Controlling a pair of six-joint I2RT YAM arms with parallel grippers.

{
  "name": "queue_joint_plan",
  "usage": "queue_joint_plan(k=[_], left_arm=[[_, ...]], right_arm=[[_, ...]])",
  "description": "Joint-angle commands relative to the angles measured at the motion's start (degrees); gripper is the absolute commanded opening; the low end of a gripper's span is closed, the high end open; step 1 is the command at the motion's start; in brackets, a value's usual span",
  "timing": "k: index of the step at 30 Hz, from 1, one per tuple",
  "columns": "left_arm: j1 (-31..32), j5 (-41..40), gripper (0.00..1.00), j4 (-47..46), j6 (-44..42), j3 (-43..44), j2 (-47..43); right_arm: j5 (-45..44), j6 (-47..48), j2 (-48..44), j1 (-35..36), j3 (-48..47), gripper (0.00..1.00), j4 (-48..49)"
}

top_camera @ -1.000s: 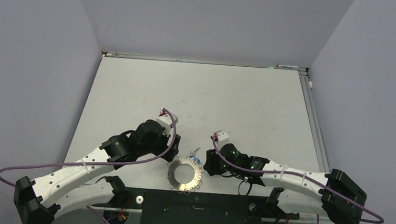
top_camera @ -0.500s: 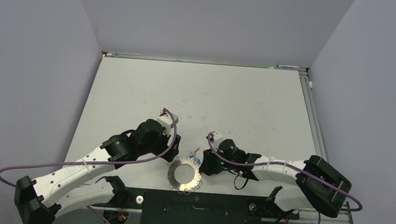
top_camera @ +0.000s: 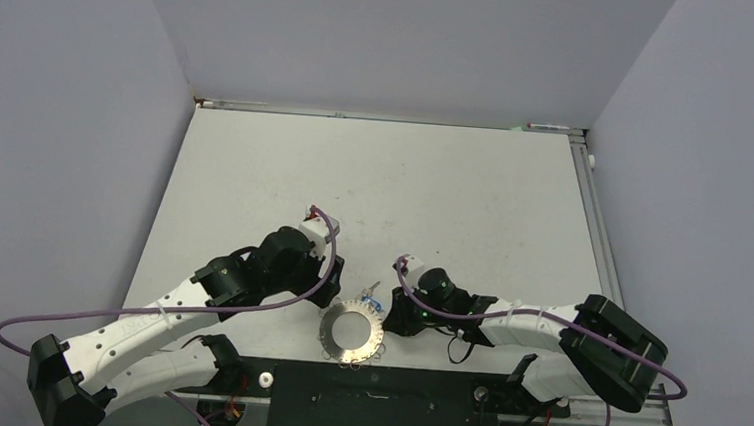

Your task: Put the keys on the keyring

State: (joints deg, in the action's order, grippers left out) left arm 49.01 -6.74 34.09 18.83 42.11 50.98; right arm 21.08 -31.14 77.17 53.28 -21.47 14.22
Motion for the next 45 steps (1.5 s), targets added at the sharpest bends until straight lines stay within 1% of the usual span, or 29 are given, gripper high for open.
queue_joint_plan(k=[1, 3, 5, 11, 15, 18, 21, 28, 32, 34, 36, 39, 43, 45], left_arm=[[-0.2, 0.7, 0.79, -1.6, -0.5, 1.2, -0.1], [-0.2, 0.8, 0.79, -1.6, -0.5, 1.2, -0.1], [-0.1, 1.4, 0.79, -1.8, -0.7, 1.2, -0.3], [0.0, 6.6, 0.78, -4.8, -2.7, 0.5, -3.3], [0.0, 15.8, 0.78, -9.2, -3.8, 0.2, -8.6], [-0.1, 22.5, 0.8, -14.3, -4.2, -0.7, -13.3], [0.0, 26.7, 0.82, -17.7, -5.8, -1.1, -17.0], [0.0, 37.2, 0.81, -21.7, -10.5, -0.4, -19.2], [-0.1, 44.4, 0.75, -26.0, -10.2, -3.4, -20.9], [-0.1, 47.9, 0.74, -29.3, -8.6, -5.4, -22.5], [-0.1, 51.5, 0.71, -33.4, -6.6, -7.7, -24.4], [-0.3, 53.9, 0.62, -40.8, -3.3, -11.1, -27.2], [-0.5, 57.2, 0.58, -47.8, 0.8, -14.5, -28.3], [-0.6, 58.2, 0.53, -50.2, 2.6, -15.6, -27.7]], right_arm=[[0.6, 0.0, 1.3, 0.2, 0.5, 0.05, 3.0], [0.1, 0.3, 1.1, 0.7, 0.4, 0.05, 2.8], [-1.4, 0.9, -0.9, 1.6, -0.1, 0.05, 1.2], [-7.7, 4.7, -11.9, 6.0, -5.7, 0.05, -9.4], [-7.9, 6.8, -18.7, 8.2, -10.6, 0.05, -12.3], [-9.6, 10.2, -20.9, 11.4, -14.8, 0.05, -15.9], [-11.2, 14.8, -21.9, 15.0, -18.7, 0.05, -18.6], [-11.5, 24.0, -23.3, 22.1, -24.9, 0.05, -21.1], [-10.2, 27.4, -23.9, 24.4, -27.8, 0.05, -23.6], [-8.6, 28.9, -24.1, 25.2, -29.5, 0.05, -25.2], [-7.8, 30.2, -24.4, 25.8, -30.7, 0.05, -26.6], [-6.2, 31.4, -25.0, 26.2, -32.1, 0.05, -27.4], [-3.4, 32.9, -25.5, 26.4, -33.5, 0.05, -27.7], [-2.3, 33.2, -25.5, 26.4, -34.1, 0.05, -28.0]])
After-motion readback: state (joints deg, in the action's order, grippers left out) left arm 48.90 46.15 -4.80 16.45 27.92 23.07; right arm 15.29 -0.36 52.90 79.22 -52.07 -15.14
